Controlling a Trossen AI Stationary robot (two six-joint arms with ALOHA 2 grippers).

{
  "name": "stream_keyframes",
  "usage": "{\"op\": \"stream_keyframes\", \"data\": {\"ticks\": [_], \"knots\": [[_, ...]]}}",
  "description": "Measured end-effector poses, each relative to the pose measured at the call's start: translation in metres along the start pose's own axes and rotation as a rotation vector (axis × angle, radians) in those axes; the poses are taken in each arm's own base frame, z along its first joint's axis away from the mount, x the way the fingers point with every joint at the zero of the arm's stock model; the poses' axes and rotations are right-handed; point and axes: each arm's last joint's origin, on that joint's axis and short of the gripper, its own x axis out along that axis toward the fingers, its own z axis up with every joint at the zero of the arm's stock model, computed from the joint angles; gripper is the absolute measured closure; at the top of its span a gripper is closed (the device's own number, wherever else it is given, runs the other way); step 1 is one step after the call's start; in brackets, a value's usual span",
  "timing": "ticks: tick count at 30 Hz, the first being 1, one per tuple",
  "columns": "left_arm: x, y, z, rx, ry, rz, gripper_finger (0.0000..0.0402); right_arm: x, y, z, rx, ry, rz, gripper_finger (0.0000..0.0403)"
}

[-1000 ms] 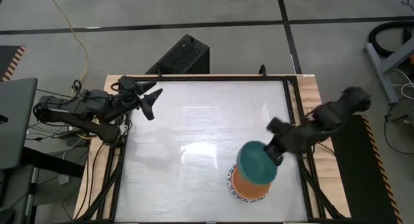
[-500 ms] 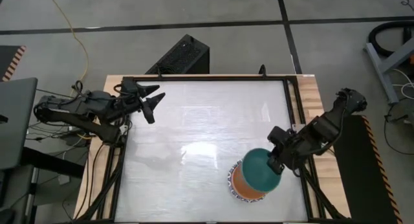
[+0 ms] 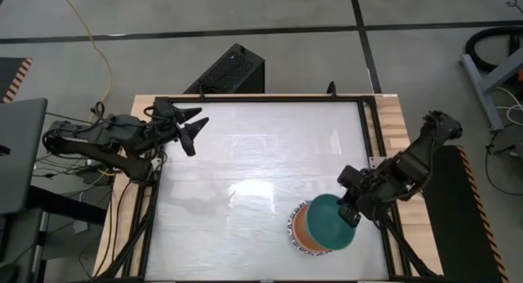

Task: Nest bowls inside each other
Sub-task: Stack the green bowl on top of the orange bowl

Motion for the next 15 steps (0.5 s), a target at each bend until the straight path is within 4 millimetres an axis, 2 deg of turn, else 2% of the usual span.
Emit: {"op": "stream_keyframes", "data": {"ticks": [7,15], "knots": [[0.000,0.000,0.000,-0.019,0.000,0.000,0.0219,0.026,-0.004,-0.008,0.026,-0.024,0.130,0.0396],[0.000,0.000,0.000,-0.023,0.000,0.001,0.0219,0.036,-0.016,-0.011,0.014,0.010,0.055,0.0395]]}}
